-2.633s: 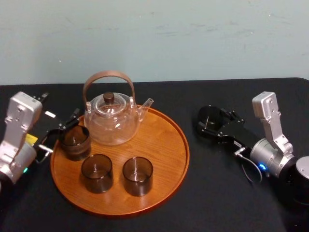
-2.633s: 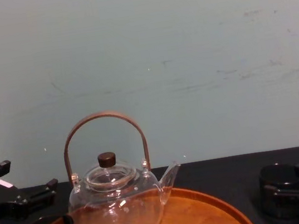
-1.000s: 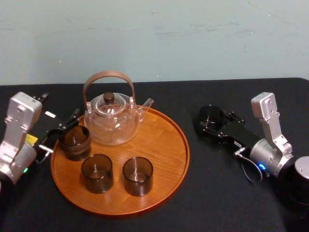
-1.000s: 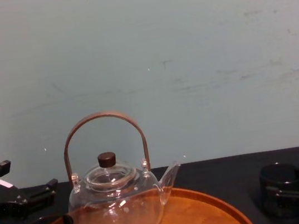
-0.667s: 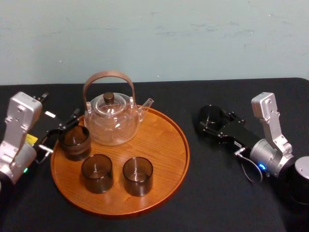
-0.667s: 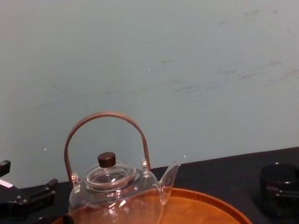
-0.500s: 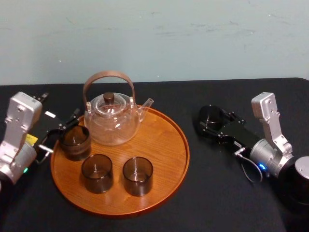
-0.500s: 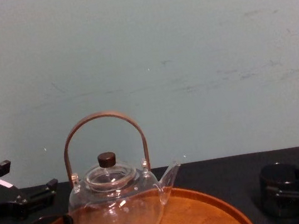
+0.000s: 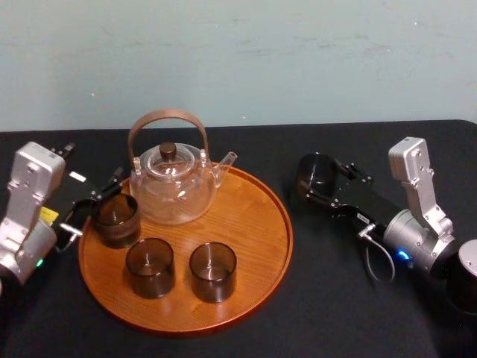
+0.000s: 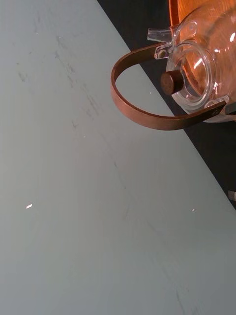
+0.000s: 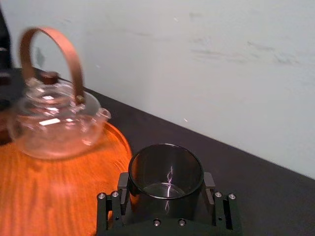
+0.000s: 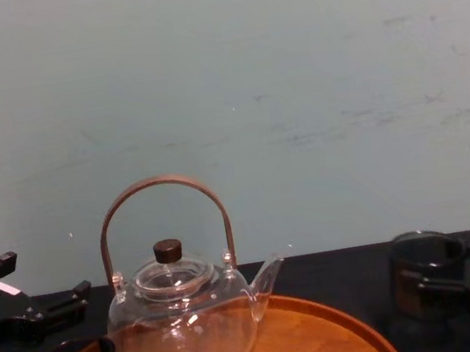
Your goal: Pick up the glass from the table and place it on the tray.
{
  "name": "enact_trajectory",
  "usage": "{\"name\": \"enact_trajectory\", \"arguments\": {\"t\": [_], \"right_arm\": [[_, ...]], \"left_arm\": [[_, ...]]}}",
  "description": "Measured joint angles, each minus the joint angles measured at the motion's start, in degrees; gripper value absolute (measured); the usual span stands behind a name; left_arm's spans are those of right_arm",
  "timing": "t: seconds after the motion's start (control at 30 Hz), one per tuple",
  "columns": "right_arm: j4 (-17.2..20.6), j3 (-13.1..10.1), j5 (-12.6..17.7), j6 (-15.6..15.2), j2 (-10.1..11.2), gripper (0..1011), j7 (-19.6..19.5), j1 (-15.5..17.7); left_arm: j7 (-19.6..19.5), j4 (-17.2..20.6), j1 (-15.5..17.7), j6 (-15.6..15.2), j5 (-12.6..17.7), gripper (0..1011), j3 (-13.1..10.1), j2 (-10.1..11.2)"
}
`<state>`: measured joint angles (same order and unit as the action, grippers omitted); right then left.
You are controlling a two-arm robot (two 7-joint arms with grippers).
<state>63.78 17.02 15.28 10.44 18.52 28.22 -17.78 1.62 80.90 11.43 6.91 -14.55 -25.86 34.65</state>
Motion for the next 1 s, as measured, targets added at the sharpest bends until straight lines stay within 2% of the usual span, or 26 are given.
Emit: {"name": "enact_trajectory", "arguments": {"t": [0.2, 0.43, 0.67, 1.0], "right_arm": [[4.0, 1.2, 0.5, -0.1, 0.2, 895, 1.0, 1.3], [5.1, 2.9, 1.1, 0.1, -0.3, 895, 1.9, 1.3], [3.3, 5.4, 1.0, 0.4, -1.7, 896, 2.7, -0.4], [-0.8, 7.6, 0.6, 1.1, -3.6, 895, 3.5, -3.1]], "left_arm": [[0.0, 0.0, 0.0, 0.0, 0.0, 1001, 0.0, 0.0], [0.0, 0.0, 0.0, 0.0, 0.0, 1001, 0.0, 0.0], [0.0, 0.0, 0.0, 0.0, 0.0, 1001, 0.0, 0.0], [0.0, 0.0, 0.0, 0.0, 0.0, 1001, 0.0, 0.0]]}}
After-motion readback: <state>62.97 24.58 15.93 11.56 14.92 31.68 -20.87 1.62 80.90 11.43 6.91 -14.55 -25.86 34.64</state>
